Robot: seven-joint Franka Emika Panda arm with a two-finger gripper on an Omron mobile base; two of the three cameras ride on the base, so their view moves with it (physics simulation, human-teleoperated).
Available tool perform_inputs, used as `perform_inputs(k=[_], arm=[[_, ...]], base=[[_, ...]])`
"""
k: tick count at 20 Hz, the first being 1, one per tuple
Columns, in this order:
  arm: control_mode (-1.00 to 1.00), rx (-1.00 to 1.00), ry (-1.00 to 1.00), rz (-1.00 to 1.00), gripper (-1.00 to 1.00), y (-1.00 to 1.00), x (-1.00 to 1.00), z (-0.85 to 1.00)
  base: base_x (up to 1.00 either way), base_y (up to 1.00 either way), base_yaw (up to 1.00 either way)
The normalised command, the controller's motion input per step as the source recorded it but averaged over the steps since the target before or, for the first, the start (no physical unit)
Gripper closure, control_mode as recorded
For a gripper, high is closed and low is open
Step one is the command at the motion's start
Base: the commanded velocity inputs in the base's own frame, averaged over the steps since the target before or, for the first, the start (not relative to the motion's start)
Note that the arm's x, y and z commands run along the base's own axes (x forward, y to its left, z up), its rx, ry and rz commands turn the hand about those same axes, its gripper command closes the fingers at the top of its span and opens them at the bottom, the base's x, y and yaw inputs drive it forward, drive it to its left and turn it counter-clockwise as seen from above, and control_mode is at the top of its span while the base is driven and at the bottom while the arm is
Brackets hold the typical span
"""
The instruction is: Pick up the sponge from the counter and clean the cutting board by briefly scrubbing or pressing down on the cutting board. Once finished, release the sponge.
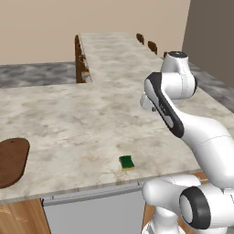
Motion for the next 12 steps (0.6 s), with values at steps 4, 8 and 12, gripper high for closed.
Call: perform_inputs(k=[4,8,12], arm=[[-1.0,0.0,0.03,0.0,-1.0,0.0,0.0,-0.01],[-1.0,0.0,0.04,0.0,-1.0,0.13,-0.01,-0.24],[-1.0,0.0,0.06,0.0,-1.0,0.18,0.0,-0.47]], base=[[0.0,0.0,0.0],[0.0,0.0,0.0],[0.0,0.0,0.0]])
